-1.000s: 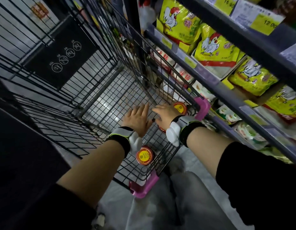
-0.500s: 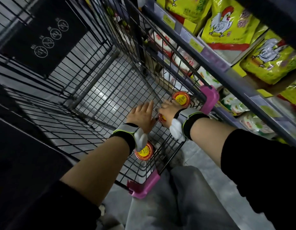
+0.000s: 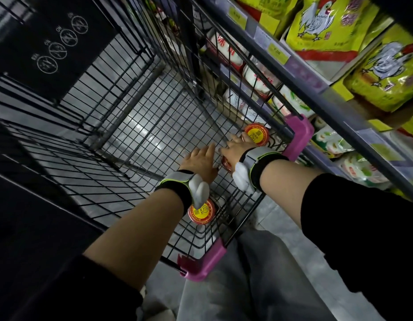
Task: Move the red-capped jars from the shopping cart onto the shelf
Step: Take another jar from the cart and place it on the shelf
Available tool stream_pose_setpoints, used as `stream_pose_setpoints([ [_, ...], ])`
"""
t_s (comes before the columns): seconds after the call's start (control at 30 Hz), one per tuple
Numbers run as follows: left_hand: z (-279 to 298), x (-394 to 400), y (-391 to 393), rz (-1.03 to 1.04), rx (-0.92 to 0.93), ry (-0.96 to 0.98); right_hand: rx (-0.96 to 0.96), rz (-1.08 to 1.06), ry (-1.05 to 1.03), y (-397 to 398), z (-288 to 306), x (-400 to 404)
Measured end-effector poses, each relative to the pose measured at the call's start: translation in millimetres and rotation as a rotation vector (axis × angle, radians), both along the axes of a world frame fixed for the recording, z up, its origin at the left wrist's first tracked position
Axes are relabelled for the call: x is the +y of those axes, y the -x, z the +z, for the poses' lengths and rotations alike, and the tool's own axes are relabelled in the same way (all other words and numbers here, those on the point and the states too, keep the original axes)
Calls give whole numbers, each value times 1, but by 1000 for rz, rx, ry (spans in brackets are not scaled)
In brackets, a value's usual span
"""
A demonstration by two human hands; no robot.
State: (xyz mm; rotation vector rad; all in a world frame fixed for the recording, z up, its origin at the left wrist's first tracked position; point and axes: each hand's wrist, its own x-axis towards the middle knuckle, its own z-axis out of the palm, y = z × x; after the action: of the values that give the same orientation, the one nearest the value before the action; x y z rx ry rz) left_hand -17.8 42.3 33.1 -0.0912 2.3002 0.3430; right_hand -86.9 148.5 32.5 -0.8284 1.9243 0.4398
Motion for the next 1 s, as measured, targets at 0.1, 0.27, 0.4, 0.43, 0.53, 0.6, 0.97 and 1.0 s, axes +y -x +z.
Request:
stream_pose_setpoints([
  [0.1, -2, -1, 2, 7, -15, -14, -12, 15, -47, 2, -3, 2],
  [0.27, -10, -1, 2, -1, -41, -14, -21, 21, -51, 8, -3, 5],
  [0.4, -18, 2, 1, 3, -49, -6, -51, 27, -60, 10, 0, 6],
  [0.43, -21, 3, 1, 1, -54, -8, -54, 26, -58, 10, 0, 6],
  [0.53, -27, 5, 2, -4, -74, -14, -44, 12, -40, 12, -4, 6],
  [0.6, -30, 5, 3, -3, -93, -22, -31, 11, -33, 13, -9, 5],
  [0.97, -42, 3, 8, -15, -129, -18, 5, -43, -13, 15, -18, 2],
  [1.0, -41, 3, 9, -14, -134, -23, 12, -50, -7, 15, -19, 3],
])
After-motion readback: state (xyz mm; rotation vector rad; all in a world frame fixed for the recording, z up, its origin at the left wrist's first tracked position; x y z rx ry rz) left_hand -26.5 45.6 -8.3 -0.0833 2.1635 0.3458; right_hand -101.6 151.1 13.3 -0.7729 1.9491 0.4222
